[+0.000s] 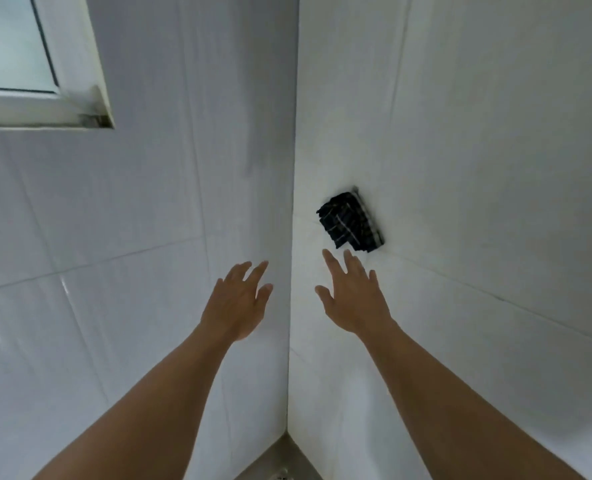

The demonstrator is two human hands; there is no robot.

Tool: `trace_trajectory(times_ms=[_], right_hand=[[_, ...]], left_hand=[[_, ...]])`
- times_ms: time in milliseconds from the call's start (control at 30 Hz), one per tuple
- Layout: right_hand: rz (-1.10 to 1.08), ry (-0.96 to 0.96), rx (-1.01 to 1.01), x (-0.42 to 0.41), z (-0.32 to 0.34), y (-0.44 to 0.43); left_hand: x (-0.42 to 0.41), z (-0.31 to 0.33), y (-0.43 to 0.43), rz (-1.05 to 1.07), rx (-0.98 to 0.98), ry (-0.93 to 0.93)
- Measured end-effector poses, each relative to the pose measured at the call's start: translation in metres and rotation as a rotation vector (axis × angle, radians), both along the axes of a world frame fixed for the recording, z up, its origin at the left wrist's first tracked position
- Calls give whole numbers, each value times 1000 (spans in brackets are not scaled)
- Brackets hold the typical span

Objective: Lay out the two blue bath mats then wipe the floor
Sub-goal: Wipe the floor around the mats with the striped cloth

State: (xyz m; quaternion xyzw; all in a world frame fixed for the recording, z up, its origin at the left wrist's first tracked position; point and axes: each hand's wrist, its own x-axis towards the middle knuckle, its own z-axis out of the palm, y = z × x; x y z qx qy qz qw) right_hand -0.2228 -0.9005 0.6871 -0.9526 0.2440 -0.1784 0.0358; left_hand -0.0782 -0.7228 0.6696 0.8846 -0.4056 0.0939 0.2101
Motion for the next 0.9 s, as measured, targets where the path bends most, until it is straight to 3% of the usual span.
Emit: trace_trajectory(times_ms=[267,400,533,733,900], right_hand=[[-147,-66,-94,46,65,-65],[-221,-132,-97,62,71,-87],[-302,-197,-143,74,65,-104],[-382,-189,-203,90,42,-131],[-385,-262,-229,103,40,-143]], left_hand=[[67,52,-112,-236,-145,-117],[82,66,-160,-316,-241,-93],[94,74,-201,-402,-216,-107],[118,71,-252,-350,-83,-97],[132,62,-273,-336,-144,-143]])
